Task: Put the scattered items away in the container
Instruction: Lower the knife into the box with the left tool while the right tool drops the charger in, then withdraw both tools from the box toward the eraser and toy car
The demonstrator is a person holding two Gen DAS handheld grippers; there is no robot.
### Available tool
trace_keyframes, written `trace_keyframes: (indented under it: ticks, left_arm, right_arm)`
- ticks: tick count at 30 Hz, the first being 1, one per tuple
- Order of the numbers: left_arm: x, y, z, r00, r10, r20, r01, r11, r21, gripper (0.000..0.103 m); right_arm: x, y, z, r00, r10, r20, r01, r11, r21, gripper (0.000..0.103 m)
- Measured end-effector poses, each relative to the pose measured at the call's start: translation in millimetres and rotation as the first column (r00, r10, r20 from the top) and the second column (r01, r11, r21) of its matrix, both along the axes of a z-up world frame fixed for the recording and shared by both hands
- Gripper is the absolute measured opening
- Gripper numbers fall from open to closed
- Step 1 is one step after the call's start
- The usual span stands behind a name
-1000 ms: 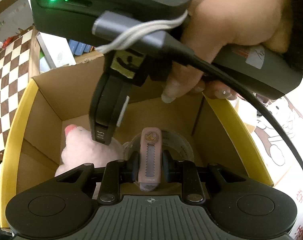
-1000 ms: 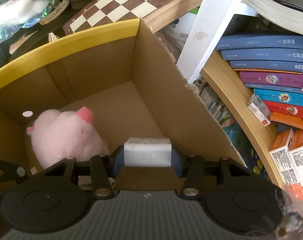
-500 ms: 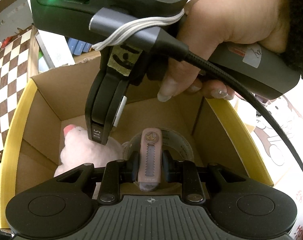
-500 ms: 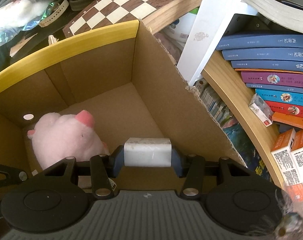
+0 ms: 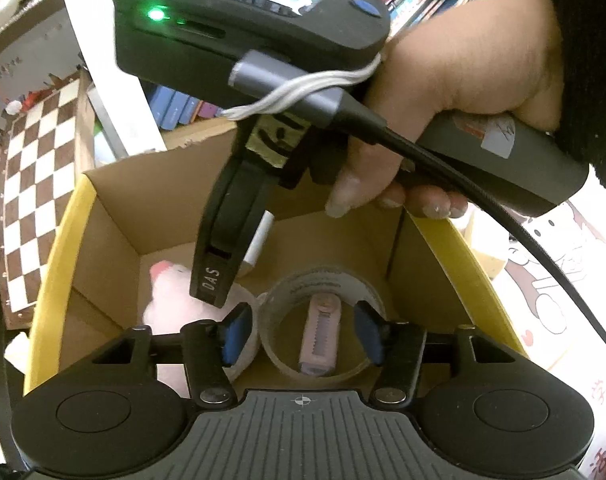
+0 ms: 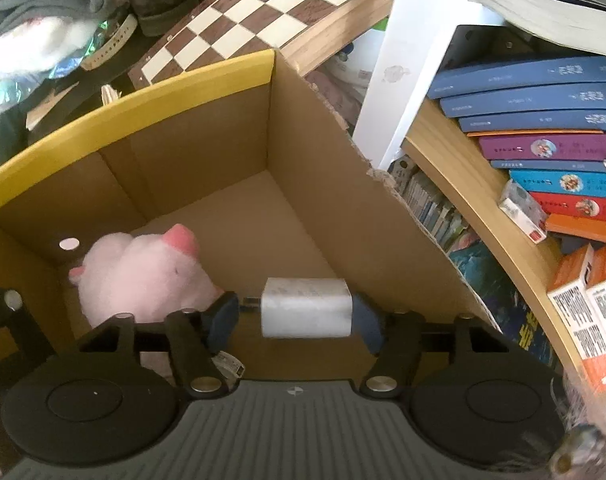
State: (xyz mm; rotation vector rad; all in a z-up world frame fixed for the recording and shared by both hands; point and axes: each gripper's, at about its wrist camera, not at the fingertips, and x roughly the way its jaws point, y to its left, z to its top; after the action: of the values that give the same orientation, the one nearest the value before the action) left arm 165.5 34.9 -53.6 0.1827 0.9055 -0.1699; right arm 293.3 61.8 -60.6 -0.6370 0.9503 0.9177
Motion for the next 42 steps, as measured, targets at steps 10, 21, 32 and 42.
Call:
trace_keyframes:
  ticks: [10, 21, 32, 42]
  left_arm:
    - [-17.6, 1.6, 18.9, 0.999, 0.011, 0.050, -0.012, 1.000, 0.007, 0.059]
    - [-43.7, 2.6, 41.4, 0.992, 0.022, 0.122, -0.023, 1.000, 0.011, 0.064]
    - [-84.3, 1.9, 65.6, 0.982, 0.037, 0.186, -0.038, 0.999, -0.001, 0.065]
    - [-109.9, -7.7, 77.8, 0.973, 0.008, 0.229, -0.008, 1.000, -0.001, 0.066]
  right_arm:
    - [-16.7, -18.1, 30.7, 0.999, -0.031, 0.009, 0.030, 0.996, 0.089, 0.066]
    - [-46.1, -59.2, 81.4, 0.992, -0.114, 0.057, 0.099, 0.969, 0.226, 0.066]
    - [-85.2, -115.1, 109.3, 0.969, -0.224, 0.105, 0.181, 0.931, 0.316, 0.067]
    - [-141.4, -172.4, 109.3, 0.950, -0.289, 0.119, 0.235, 0.911, 0.339, 0.070]
